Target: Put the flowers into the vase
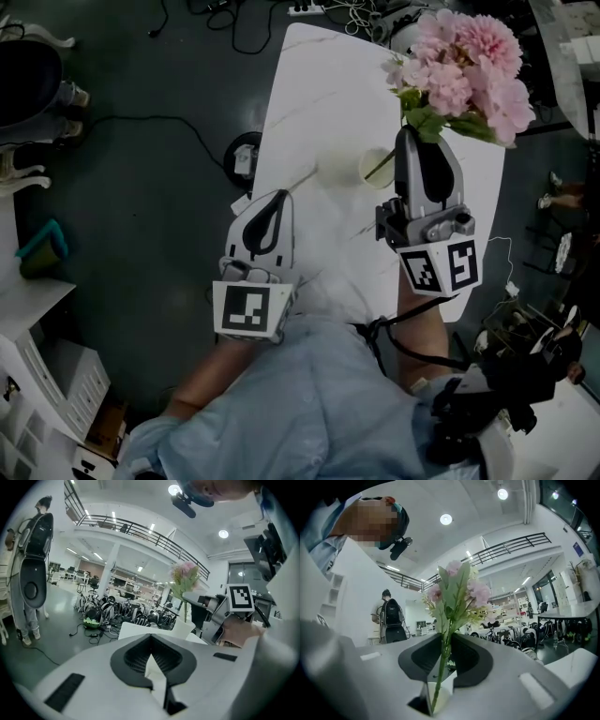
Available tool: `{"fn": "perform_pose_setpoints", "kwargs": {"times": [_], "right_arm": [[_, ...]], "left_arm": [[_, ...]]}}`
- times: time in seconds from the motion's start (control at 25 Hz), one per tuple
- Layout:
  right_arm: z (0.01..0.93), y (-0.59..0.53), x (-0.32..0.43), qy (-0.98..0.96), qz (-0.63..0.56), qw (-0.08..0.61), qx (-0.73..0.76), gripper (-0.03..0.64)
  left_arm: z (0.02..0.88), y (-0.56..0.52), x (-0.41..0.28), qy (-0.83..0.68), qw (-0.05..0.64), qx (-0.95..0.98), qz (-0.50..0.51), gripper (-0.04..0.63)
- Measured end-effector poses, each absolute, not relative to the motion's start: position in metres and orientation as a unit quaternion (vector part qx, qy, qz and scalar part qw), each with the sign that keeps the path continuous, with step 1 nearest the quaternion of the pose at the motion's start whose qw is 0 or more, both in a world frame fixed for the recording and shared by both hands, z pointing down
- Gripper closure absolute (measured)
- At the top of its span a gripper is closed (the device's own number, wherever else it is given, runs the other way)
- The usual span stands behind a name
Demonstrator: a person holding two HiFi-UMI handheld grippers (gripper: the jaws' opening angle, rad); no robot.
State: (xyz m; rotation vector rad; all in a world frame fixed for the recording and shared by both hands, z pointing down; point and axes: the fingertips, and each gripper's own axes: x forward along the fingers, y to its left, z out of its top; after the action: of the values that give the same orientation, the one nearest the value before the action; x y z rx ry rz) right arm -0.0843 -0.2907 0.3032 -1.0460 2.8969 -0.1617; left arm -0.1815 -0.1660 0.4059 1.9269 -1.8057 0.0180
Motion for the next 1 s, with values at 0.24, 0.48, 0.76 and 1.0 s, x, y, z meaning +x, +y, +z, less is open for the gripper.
{"fn": "perform_pose_setpoints", "kwargs": {"times": [0.24, 0.48, 0.76, 1.0], "right_arm": [[0.306, -0.278, -0.080, 0.949, -0.014, 0.041, -0.314, 0.549], [0.315, -0.256, -0.076, 0.957, 0.022, 0.021, -0.290, 0.528], [0.347, -0.246, -0.075, 0.959, -0.002, -0.054, -0.277, 0.477], [0.375, -0.246, -0.069, 0.946, -0.022, -0.147, -0.289, 0.425]], "left_arm": [[0.404, -0.170, -0.170, -0.655, 0.247, 0.713, 0.014, 0.592], [0.402, -0.171, -0.167, -0.655, 0.236, 0.718, 0.017, 0.592], [0.402, -0.173, -0.164, -0.650, 0.231, 0.724, 0.025, 0.591], [0.399, -0.178, -0.149, -0.637, 0.230, 0.735, 0.025, 0.591]]}}
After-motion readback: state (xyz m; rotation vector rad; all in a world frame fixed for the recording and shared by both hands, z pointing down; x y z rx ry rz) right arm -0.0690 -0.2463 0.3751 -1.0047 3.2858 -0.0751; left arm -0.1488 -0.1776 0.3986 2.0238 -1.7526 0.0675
